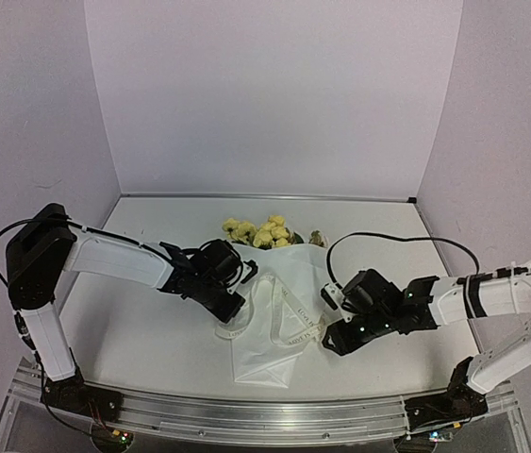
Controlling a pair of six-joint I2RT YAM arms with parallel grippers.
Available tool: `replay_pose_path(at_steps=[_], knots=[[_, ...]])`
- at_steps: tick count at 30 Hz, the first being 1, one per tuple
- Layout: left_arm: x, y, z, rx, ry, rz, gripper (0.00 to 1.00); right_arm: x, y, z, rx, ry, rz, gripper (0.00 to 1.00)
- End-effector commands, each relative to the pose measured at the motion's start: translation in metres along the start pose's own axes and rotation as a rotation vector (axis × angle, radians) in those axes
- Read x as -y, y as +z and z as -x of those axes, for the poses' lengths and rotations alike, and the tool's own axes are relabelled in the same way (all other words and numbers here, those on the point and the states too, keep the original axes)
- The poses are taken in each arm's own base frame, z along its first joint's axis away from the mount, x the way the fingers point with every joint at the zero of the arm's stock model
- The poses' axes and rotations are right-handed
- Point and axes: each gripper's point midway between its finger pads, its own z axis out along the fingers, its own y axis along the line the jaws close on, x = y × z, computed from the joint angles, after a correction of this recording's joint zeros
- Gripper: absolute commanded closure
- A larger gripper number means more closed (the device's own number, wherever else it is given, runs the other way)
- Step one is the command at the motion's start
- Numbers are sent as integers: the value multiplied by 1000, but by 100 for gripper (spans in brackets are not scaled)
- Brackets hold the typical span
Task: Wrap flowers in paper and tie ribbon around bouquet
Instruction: Tie the ribbon around the folded bouquet.
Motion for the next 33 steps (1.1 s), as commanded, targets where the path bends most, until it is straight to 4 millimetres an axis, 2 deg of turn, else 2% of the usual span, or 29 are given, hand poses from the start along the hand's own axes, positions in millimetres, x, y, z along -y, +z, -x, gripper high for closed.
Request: replay_pose_path(at_steps=[1,5,10,14,18,21,25,28,30,33], knots=[[-3,-20,26,90,-10,7,100,-15,8,21,115,-129,35,53],[-4,-22,27,95,-16,5,100,-16,19,26,137,-173,9,50],[-8,-24,28,99,-26,4,100,-9,31,28,125,-191,-60,49],[-10,-27,27,103,-31,5,100,2,34,32,138,-179,-132,49],[-12,-29,26,107,-37,7,100,0,34,39,150,-175,-138,51],[-14,-31,26,111,-41,8,100,-3,34,42,141,-164,-125,61],[-17,-34,27,120,-51,17,100,-5,33,35,89,-144,-116,83],[-25,-37,26,128,-67,45,100,-4,27,29,53,-137,-122,95],[-33,-39,26,135,-89,81,100,-2,23,25,30,-138,-129,100],[-48,-44,25,150,-129,144,100,-2,17,19,-5,-146,-123,100]])
